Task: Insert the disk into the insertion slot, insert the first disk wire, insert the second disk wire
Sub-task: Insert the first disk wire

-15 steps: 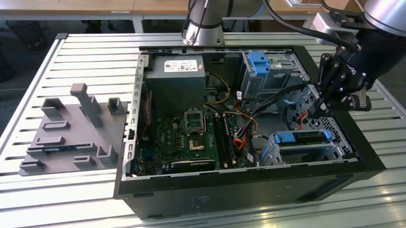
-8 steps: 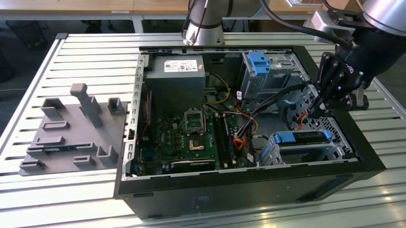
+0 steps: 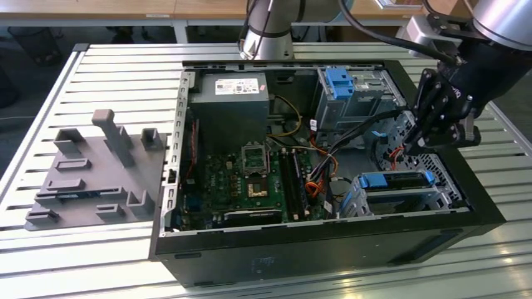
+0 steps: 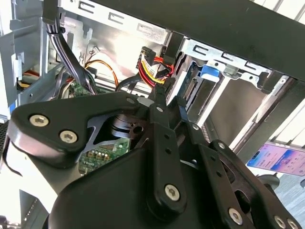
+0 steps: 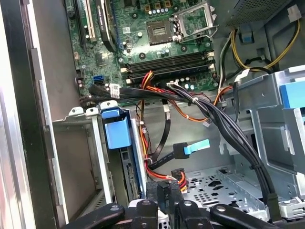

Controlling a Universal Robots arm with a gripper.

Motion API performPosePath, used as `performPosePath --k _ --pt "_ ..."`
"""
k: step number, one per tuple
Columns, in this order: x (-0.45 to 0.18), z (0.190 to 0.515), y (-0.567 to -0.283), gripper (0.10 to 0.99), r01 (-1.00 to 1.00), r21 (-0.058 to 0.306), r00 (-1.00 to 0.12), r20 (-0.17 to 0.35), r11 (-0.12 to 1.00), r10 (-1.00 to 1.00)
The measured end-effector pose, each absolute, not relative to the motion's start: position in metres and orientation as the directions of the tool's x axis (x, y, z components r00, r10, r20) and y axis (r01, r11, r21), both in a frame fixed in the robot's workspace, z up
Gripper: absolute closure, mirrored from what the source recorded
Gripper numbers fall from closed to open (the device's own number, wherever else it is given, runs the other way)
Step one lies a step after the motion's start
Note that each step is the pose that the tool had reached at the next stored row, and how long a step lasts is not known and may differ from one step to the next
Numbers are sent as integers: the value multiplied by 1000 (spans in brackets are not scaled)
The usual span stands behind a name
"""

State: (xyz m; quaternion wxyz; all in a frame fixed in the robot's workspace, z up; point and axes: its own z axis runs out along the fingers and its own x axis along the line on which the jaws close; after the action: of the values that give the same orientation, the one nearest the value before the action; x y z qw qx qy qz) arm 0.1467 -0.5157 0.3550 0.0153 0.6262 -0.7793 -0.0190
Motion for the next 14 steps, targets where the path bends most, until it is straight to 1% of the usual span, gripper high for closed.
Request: performPosePath --k 14 --pt "147 350 -512 839 -974 49 -221 0 221 -975"
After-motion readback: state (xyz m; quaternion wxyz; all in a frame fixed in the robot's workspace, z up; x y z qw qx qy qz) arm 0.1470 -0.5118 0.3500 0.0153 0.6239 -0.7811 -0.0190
